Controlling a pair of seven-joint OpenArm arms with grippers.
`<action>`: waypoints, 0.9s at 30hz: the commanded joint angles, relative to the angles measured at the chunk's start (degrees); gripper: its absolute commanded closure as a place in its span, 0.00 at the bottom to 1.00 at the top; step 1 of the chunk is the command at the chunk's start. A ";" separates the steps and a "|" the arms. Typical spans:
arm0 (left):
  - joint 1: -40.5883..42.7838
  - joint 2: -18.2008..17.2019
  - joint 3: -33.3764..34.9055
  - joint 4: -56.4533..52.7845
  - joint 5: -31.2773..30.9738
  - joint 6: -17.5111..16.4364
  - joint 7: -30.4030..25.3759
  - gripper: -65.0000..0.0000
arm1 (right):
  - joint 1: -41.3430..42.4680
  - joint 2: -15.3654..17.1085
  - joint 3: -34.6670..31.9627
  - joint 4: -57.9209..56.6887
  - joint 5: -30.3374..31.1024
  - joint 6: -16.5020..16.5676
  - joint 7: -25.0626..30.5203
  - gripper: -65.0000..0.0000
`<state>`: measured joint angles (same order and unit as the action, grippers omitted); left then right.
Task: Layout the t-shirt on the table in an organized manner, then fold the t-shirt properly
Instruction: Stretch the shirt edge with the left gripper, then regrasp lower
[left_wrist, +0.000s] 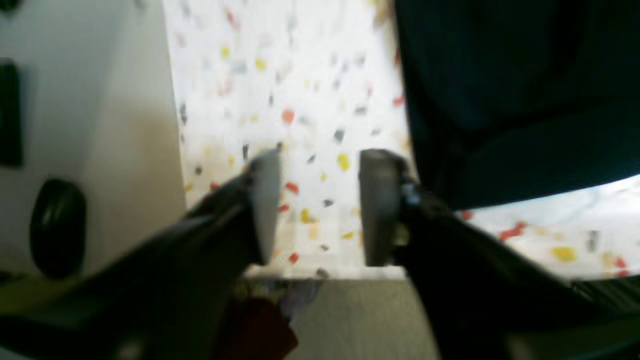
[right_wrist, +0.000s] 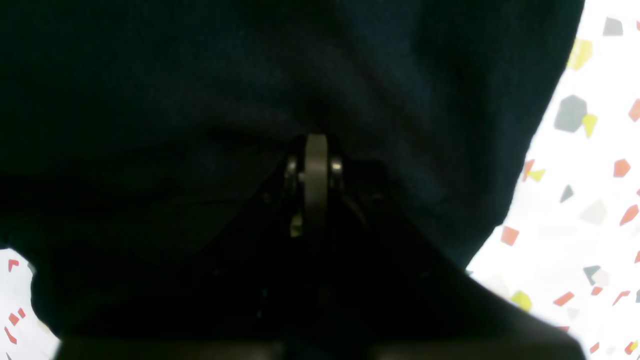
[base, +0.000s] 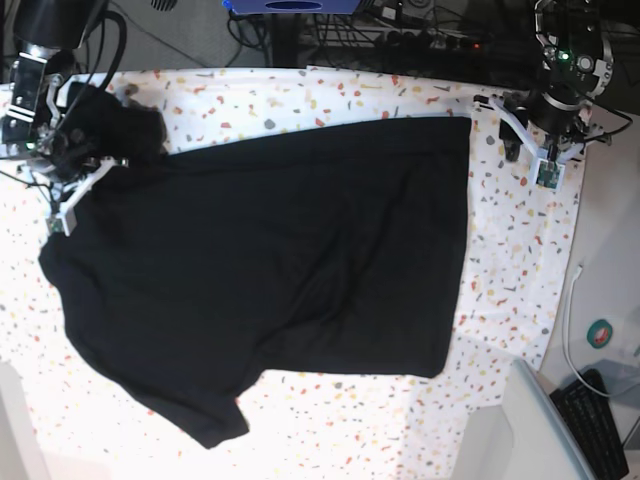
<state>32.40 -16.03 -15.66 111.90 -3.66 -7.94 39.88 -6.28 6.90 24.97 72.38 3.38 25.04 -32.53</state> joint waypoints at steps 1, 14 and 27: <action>-3.17 0.52 0.76 0.24 -1.04 0.52 -0.80 0.54 | -0.18 0.62 0.13 0.37 -1.22 -0.55 -1.53 1.00; -22.60 1.75 14.56 -26.67 -3.50 0.52 3.59 1.00 | -0.09 0.80 0.22 0.37 -1.22 -0.55 -1.53 1.00; -45.81 4.12 14.74 -52.07 -3.42 0.52 0.69 1.00 | 9.14 3.87 -0.05 -7.19 -1.31 -0.64 -1.44 1.00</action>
<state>-12.86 -11.55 -0.84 58.85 -7.40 -7.66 40.53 2.13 9.80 24.77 64.38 2.87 25.06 -34.35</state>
